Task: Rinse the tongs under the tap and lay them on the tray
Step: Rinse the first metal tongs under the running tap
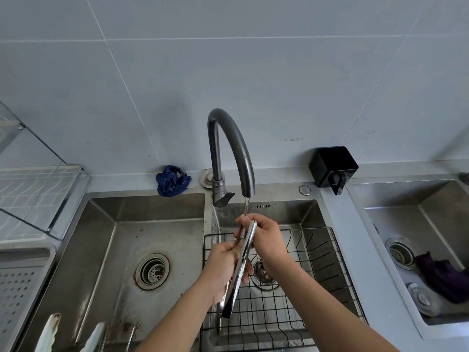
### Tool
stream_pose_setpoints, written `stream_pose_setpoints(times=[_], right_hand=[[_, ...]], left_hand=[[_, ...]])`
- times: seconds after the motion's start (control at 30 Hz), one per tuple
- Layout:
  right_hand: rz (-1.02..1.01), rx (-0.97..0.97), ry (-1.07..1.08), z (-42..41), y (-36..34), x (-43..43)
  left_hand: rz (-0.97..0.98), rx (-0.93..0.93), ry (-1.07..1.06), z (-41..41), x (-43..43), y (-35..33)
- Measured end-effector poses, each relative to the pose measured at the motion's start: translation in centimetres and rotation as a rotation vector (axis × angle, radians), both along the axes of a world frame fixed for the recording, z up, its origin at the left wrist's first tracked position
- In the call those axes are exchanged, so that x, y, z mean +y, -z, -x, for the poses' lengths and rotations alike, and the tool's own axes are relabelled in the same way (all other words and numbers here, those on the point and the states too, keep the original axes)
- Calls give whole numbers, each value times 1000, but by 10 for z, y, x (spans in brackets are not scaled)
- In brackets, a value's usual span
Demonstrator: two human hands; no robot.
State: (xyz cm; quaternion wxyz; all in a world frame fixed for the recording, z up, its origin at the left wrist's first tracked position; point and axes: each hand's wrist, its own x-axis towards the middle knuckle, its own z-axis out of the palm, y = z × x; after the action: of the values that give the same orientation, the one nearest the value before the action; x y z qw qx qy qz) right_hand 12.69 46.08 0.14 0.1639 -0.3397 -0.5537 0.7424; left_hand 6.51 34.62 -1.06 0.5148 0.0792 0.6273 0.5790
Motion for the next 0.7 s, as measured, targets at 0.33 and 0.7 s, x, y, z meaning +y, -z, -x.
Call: stream_pose_setpoints(times=[0.33, 0.7], right_hand=[[-42, -58, 89, 6, 6, 6], [-249, -98, -23, 12, 10, 0]], left_hand=[[-129, -235, -11, 0, -3, -2], [-148, 50, -179, 5, -7, 11]])
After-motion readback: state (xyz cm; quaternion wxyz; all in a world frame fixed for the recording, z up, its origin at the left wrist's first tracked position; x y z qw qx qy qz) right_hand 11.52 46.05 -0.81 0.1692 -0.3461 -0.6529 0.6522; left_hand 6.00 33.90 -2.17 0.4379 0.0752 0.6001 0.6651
